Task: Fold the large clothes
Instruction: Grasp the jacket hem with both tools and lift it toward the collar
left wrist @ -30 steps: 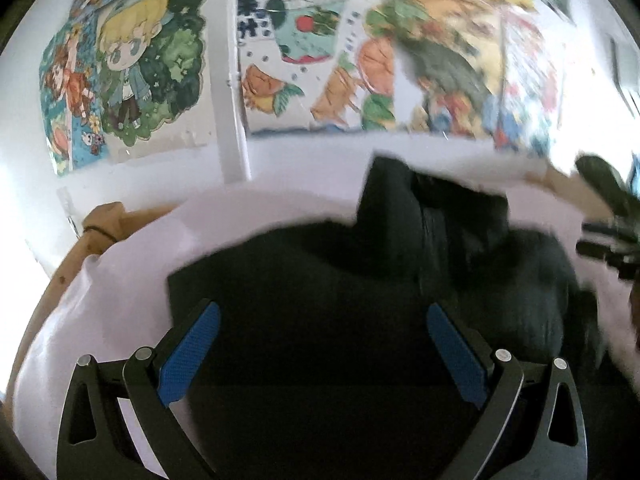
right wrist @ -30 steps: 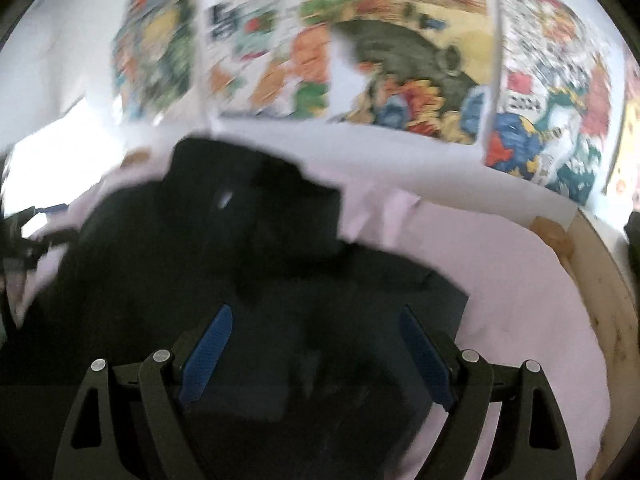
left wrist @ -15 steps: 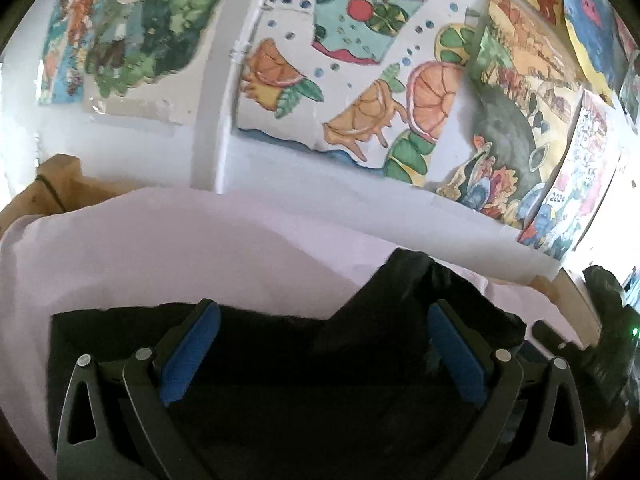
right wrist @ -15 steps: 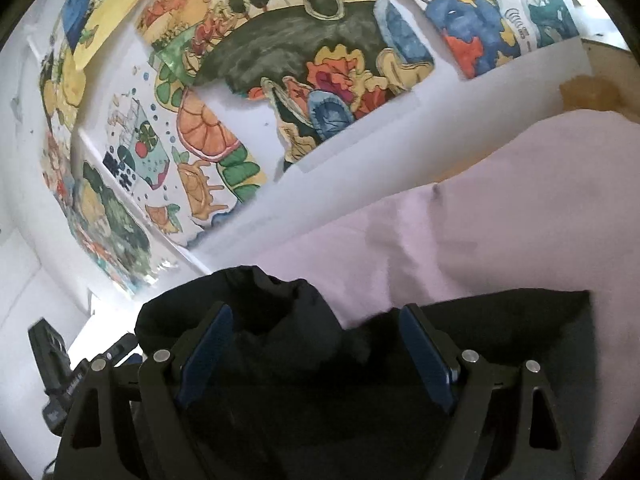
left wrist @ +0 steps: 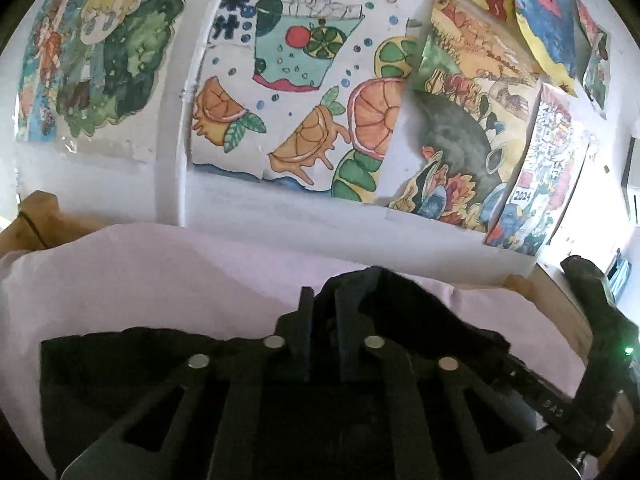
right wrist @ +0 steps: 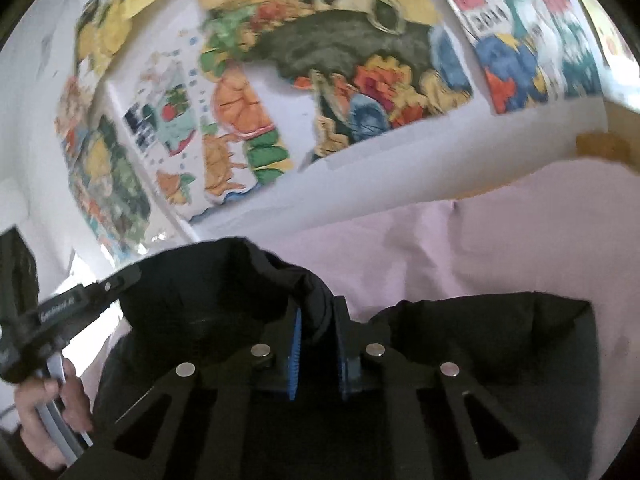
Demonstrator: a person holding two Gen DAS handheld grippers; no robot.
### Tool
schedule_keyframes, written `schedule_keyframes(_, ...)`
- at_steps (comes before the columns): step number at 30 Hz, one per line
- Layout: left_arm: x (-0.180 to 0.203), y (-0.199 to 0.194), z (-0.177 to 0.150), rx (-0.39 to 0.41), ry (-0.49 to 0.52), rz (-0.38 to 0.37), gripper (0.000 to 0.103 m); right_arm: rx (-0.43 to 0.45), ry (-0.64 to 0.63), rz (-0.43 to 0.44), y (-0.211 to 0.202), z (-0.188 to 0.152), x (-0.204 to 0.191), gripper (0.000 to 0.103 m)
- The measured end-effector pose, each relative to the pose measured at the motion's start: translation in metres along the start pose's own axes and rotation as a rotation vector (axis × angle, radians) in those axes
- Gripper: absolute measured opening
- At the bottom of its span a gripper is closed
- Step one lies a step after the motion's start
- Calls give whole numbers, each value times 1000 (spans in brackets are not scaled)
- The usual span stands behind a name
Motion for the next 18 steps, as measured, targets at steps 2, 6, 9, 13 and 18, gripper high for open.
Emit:
schedule_keyframes(2, -7, -19, -4, 18, -1, -2, 3, -2, -45, 5, -11, -1, -12, 13)
schedule_keyframes(6, -25, -68, -20, 60, 9, -21, 3, -27, -158, 31, -49, -12, -38, 11)
schedule_keyframes(9, -33, -99, -36, 67, 35, -44, 2, -44, -220, 46, -80, -27, -52, 11)
schedule_keyframes(13, -31, -132, -62, 61, 89, -74, 2, -73, -294, 36, -104, -51, -69, 10)
schedule_keyframes(18, -35, -134, -98, -31, 50, -86, 2, -144, -327, 3, -104, -74, -67, 9)
Point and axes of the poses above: each gripper's, at about its wrist camera, not at the fingertips, and y roughly the way its jaws point, x to its right, z to its top, the point moved 4 cm from there along y, roughly the way its jaws point, and after that the axes turned 10 degrees about z, right-handed, at the moved point
